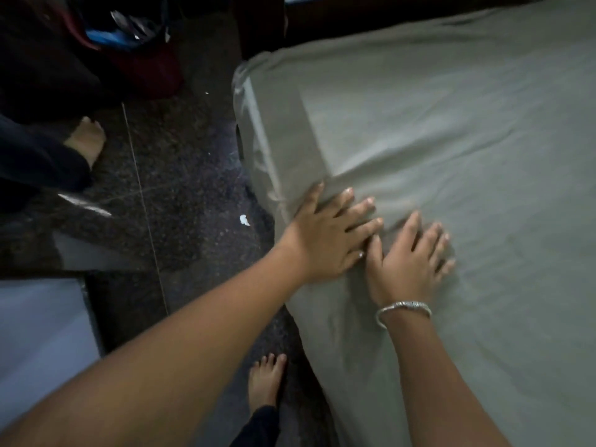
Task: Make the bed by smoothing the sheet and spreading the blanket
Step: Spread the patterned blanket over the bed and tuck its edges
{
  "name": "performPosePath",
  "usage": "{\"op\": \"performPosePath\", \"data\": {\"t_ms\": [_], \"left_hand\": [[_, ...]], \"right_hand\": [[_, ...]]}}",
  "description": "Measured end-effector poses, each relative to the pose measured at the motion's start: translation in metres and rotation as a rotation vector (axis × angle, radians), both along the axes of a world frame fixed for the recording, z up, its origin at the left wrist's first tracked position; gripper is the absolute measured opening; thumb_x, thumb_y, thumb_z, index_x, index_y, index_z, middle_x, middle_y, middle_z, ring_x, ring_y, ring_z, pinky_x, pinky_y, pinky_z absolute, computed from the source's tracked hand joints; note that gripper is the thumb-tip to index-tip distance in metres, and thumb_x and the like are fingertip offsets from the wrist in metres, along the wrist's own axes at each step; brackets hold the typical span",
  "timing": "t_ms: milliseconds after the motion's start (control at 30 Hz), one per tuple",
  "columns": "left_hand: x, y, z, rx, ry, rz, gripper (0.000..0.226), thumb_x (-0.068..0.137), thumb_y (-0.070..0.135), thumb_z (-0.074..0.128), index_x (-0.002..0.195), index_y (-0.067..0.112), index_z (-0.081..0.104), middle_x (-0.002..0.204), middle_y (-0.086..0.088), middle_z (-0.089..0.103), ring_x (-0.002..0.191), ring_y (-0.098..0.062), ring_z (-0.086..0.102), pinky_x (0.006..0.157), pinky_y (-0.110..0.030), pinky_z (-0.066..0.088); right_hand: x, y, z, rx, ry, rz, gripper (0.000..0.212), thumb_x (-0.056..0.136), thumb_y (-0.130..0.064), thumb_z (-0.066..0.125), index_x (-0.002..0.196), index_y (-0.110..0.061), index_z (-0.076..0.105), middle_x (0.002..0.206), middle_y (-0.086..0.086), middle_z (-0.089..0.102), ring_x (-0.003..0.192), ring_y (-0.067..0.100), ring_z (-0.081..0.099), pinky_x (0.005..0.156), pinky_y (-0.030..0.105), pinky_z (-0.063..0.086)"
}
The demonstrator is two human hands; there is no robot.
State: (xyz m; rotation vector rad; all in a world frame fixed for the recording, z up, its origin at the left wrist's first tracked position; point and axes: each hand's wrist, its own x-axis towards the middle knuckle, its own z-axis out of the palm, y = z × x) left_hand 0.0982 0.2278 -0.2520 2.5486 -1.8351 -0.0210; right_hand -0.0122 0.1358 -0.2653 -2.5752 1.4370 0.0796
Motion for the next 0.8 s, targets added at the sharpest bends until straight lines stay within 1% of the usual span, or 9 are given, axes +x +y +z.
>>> {"op": "performPosePath", "data": {"t_ms": [100, 167, 300, 367, 533, 600, 700, 733, 800], "left_hand": [[0.035, 0.003, -0.004, 0.139, 0.078, 0.003, 0.067, 0.083, 0.068, 0.021, 0.146, 0.045, 0.011, 0.159, 0.006, 0.006, 0.146, -0.028, 0.006, 0.111, -0.061, 0.004], [0.062, 0.001, -0.003, 0.156, 0.095, 0.095, 0.076, 0.078, 0.074, 0.023, 0.146, 0.045, 0.003, 0.159, 0.007, -0.002, 0.145, -0.028, -0.003, 0.112, -0.06, 0.0], [0.115, -0.002, -0.005, 0.092, 0.079, 0.203, 0.08, 0.071, 0.072, 0.016, 0.146, 0.044, 0.013, 0.158, 0.005, 0.009, 0.145, -0.028, 0.007, 0.11, -0.061, 0.004], [0.141, 0.001, -0.009, 0.051, 0.065, 0.237, 0.077, 0.072, 0.066, 0.025, 0.144, 0.039, 0.025, 0.155, 0.0, 0.023, 0.142, -0.032, 0.019, 0.109, -0.061, 0.013], [0.199, 0.003, -0.022, -0.097, 0.137, 0.314, 0.066, 0.083, 0.047, 0.038, 0.14, 0.015, 0.041, 0.143, -0.024, 0.038, 0.13, -0.047, 0.035, 0.107, -0.056, 0.031], [0.202, -0.001, -0.014, -0.136, 0.202, 0.374, 0.071, 0.08, 0.043, 0.035, 0.138, 0.003, 0.04, 0.14, -0.026, 0.04, 0.128, -0.045, 0.037, 0.107, -0.052, 0.033], [0.189, -0.003, -0.003, -0.271, 0.294, 0.495, 0.069, 0.074, 0.033, 0.042, 0.131, -0.006, 0.043, 0.13, -0.026, 0.045, 0.121, -0.042, 0.043, 0.103, -0.047, 0.038], [0.186, -0.002, -0.005, -0.316, 0.353, 0.538, 0.07, 0.071, 0.03, 0.044, 0.132, -0.005, 0.041, 0.13, -0.024, 0.043, 0.12, -0.04, 0.042, 0.102, -0.044, 0.039], [0.189, 0.002, -0.007, -0.354, 0.485, 0.57, 0.076, 0.067, 0.031, 0.042, 0.135, -0.002, 0.038, 0.131, -0.02, 0.041, 0.121, -0.036, 0.042, 0.101, -0.043, 0.041]], "right_hand": [[0.027, 0.007, -0.005, 0.01, 0.069, -0.049, 0.087, 0.08, -0.057, 0.019, 0.143, 0.002, 0.028, 0.145, 0.038, 0.022, 0.137, 0.051, 0.018, 0.106, 0.066, 0.013], [0.054, 0.005, -0.004, 0.014, 0.091, -0.033, 0.089, 0.081, -0.06, 0.017, 0.145, 0.002, 0.022, 0.147, 0.037, 0.018, 0.138, 0.049, 0.014, 0.107, 0.065, 0.009], [0.118, -0.012, -0.002, 0.034, 0.126, 0.064, 0.08, 0.09, -0.06, 0.027, 0.149, -0.009, 0.008, 0.154, 0.028, 0.003, 0.141, 0.045, 0.0, 0.11, 0.062, 0.003], [0.156, -0.016, 0.001, 0.025, 0.092, 0.15, 0.08, 0.09, -0.059, 0.029, 0.15, -0.013, 0.006, 0.155, 0.024, 0.0, 0.141, 0.046, -0.002, 0.11, 0.062, 0.001], [0.236, -0.025, 0.009, 0.012, 0.075, 0.417, 0.07, 0.091, -0.053, 0.034, 0.15, -0.023, 0.008, 0.158, 0.011, -0.003, 0.138, 0.051, -0.006, 0.109, 0.063, -0.001], [0.249, -0.031, 0.013, -0.003, 0.06, 0.525, 0.064, 0.093, -0.047, 0.036, 0.149, -0.024, 0.015, 0.158, 0.005, 0.008, 0.138, 0.052, 0.001, 0.109, 0.062, 0.005], [0.256, -0.027, 0.013, -0.094, -0.085, 0.782, 0.047, 0.091, -0.03, 0.043, 0.138, -0.022, 0.044, 0.142, 0.003, 0.045, 0.129, 0.038, 0.038, 0.105, 0.058, 0.026], [0.259, -0.024, 0.013, -0.108, -0.112, 0.843, 0.045, 0.091, -0.028, 0.042, 0.136, -0.021, 0.046, 0.139, 0.001, 0.049, 0.127, 0.034, 0.041, 0.105, 0.057, 0.028], [0.267, -0.021, 0.013, -0.074, -0.05, 0.881, 0.047, 0.094, -0.03, 0.038, 0.14, -0.023, 0.04, 0.144, -0.004, 0.042, 0.133, 0.028, 0.033, 0.109, 0.055, 0.02]]}}
